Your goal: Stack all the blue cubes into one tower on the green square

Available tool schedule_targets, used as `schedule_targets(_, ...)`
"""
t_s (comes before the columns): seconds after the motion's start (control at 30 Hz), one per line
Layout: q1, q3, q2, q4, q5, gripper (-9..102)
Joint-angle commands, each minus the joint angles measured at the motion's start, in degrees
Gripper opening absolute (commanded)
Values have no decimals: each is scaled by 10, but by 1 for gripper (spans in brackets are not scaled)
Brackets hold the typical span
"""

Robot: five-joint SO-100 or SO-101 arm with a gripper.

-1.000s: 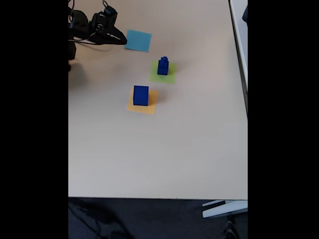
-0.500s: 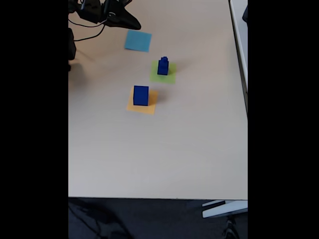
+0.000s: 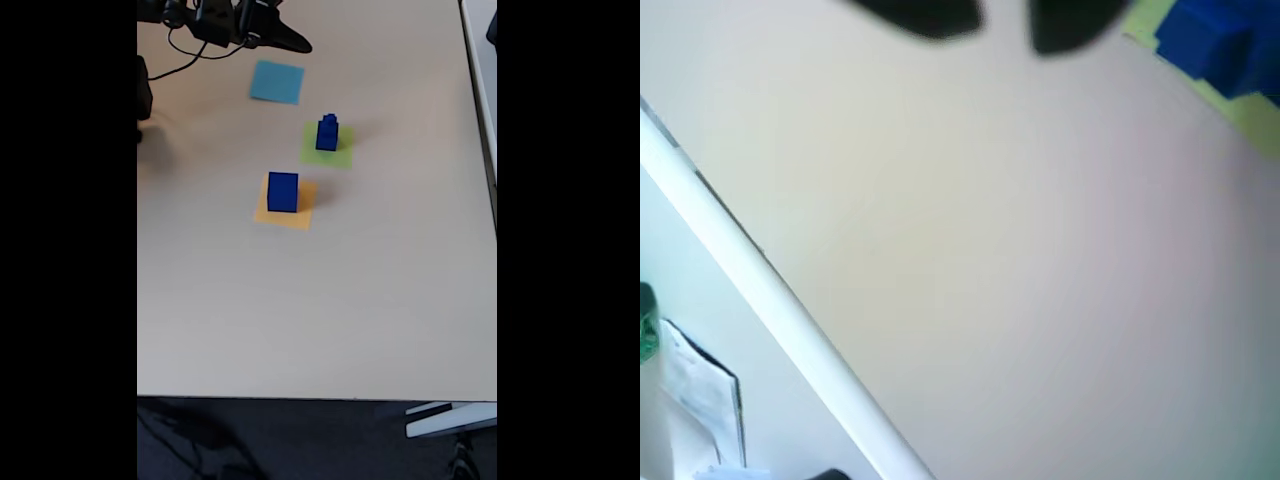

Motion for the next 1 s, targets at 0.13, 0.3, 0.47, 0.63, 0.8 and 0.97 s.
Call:
schedule_targets(0.13,-1,-125,-102,-38,29,0)
schedule_targets(0.3,2,-174,-153,-38,39,2)
schedule_targets(0.47,-4,-191,-165,-22,54,6)
schedule_targets(0.63,-8,-214,-192,20,101,11)
schedule_targets(0.8,-14,-278,-229,102,162,13)
schedule_targets(0.97,-18,-289,-245,136,278,13)
